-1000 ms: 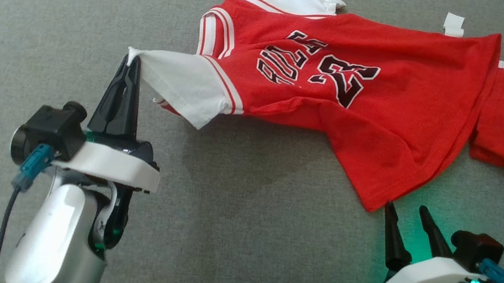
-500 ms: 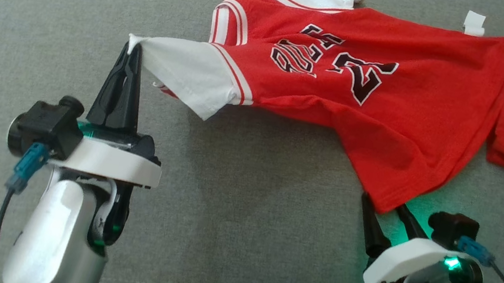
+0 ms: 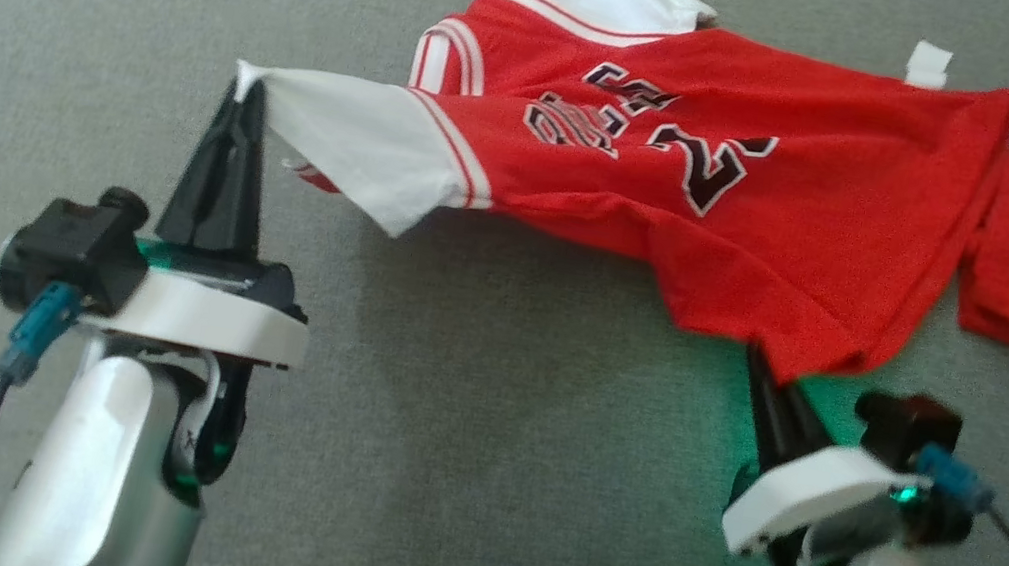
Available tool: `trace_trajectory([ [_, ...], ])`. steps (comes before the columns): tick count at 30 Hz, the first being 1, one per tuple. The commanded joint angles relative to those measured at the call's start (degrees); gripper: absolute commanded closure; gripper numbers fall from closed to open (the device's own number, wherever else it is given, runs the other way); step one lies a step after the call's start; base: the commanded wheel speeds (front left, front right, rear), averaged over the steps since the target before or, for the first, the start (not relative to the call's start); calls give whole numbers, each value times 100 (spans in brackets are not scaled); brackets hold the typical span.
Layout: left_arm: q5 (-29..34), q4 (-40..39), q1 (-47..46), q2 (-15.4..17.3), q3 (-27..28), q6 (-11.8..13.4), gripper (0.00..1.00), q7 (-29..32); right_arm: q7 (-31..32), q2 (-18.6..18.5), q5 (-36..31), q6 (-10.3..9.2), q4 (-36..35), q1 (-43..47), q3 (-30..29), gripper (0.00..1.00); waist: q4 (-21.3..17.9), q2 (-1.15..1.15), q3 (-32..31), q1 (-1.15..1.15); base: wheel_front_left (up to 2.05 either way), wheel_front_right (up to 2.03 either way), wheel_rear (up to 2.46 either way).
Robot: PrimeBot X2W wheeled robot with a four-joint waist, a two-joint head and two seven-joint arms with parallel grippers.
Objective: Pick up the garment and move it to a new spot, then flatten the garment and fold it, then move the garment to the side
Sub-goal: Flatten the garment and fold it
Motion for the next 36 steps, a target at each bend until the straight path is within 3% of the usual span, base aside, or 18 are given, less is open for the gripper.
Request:
trace_trajectory([
  [1, 84, -272, -153, 48, 256, 18, 100, -52, -63, -14, -142, 20, -410, -287, 92, 100, -61, 0, -71, 0, 0, 0, 0],
  [4, 116, -368, -210, 48, 401, -39, 100, -52, 94, -128, -254, 20, -1055, -513, 34, 100, -143, 0, -161, 0, 0, 0, 0],
  [10, 249, -667, -568, 101, 656, -304, 100, -52, 530, -731, -62, 20, -2372, -1299, -128, 100, -224, 0, -392, 0, 0, 0, 0],
  [18, 293, -1395, -1430, 105, 817, -464, 100, -52, 867, -1186, 241, 20, -3007, -2312, -256, 100, -180, 0, -770, 0, 0, 0, 0],
  [24, 340, -2072, -1756, 173, 937, -418, 100, -9, 1088, -1047, 238, 20, -3339, -2565, -288, 100, -188, 0, -1047, 0, 0, 0, 0],
  [30, 370, -2592, -1826, 256, 941, -345, 100, 464, 1697, -626, 341, 20, -3903, -2297, -589, 100, -139, 0, -1110, 0, 0, 0, 0],
  [36, 347, -2152, -2224, 474, 933, -441, 100, 1082, 2198, -310, 254, 20, -4024, -2434, -941, 100, -100, 0, -707, 0, 0, 0, 0],
])
